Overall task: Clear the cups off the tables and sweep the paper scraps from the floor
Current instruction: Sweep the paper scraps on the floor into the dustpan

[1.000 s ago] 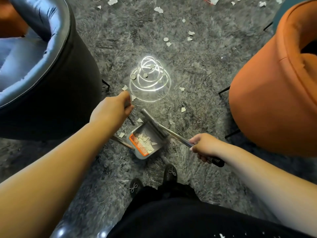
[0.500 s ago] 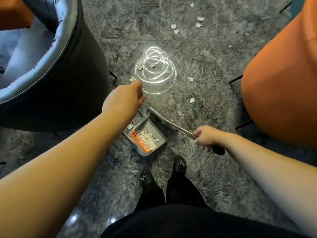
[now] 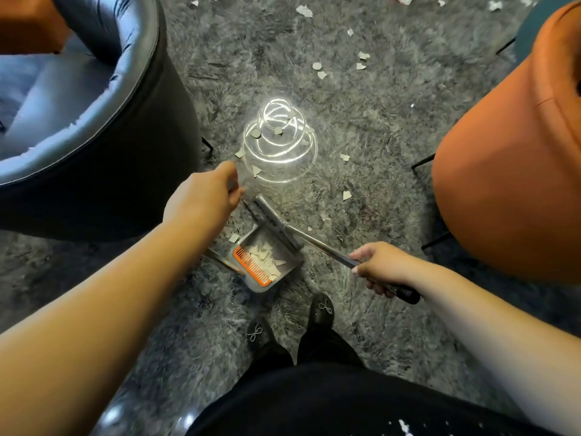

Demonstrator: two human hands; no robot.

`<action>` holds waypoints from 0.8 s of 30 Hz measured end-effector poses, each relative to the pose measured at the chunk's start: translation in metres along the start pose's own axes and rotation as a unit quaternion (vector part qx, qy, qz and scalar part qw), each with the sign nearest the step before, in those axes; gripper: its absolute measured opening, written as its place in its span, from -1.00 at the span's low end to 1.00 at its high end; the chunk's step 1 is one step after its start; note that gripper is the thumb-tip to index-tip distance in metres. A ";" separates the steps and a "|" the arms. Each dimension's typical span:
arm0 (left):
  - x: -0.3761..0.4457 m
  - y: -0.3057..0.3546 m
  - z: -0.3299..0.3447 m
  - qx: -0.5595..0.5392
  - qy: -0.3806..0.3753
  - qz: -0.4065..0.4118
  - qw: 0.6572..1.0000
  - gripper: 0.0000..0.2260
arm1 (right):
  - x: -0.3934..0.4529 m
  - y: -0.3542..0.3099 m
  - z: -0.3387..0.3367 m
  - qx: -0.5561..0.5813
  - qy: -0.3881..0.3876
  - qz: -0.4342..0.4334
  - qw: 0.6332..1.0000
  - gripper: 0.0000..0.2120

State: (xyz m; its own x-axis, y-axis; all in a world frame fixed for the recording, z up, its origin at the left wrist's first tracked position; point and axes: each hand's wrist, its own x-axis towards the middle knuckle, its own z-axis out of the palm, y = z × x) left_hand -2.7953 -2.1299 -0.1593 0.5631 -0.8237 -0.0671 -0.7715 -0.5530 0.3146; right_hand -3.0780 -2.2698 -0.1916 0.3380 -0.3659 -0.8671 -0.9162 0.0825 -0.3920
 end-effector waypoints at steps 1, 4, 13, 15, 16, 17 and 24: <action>-0.003 -0.004 -0.005 -0.003 0.004 -0.008 1.000 -0.81 | 0.002 -0.003 0.000 0.000 0.004 0.000 1.000 -0.77; -0.010 -0.020 -0.021 -0.006 0.011 -0.034 0.999 -0.83 | 0.010 -0.016 0.002 -0.008 0.010 -0.004 1.000 -0.76; -0.041 -0.080 -0.062 -0.021 0.002 -0.143 0.990 -0.83 | 0.056 -0.058 0.030 -0.025 0.025 -0.004 0.999 -0.67; -0.047 -0.090 -0.063 -0.021 -0.004 -0.154 0.988 -0.83 | 0.064 -0.065 0.036 -0.036 0.021 0.001 0.999 -0.69; -0.050 -0.095 -0.063 -0.020 -0.009 -0.157 0.987 -0.83 | 0.067 -0.069 0.039 -0.042 0.018 0.004 0.999 -0.71; -0.052 -0.099 -0.063 -0.020 -0.012 -0.159 0.987 -0.83 | 0.070 -0.072 0.042 -0.053 0.015 0.006 0.998 -0.73; -0.055 -0.129 -0.057 0.002 -0.014 -0.179 0.984 -0.83 | 0.082 -0.094 0.072 -0.189 -0.012 -0.003 0.982 -0.90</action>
State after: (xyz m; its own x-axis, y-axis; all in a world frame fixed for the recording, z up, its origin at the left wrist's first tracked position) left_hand -2.7102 -2.0064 -0.1426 0.7906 -0.5791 -0.1990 -0.5265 -0.8088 0.2620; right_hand -2.9483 -2.2410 -0.2475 0.3448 -0.3429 -0.8738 -0.9270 -0.2708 -0.2595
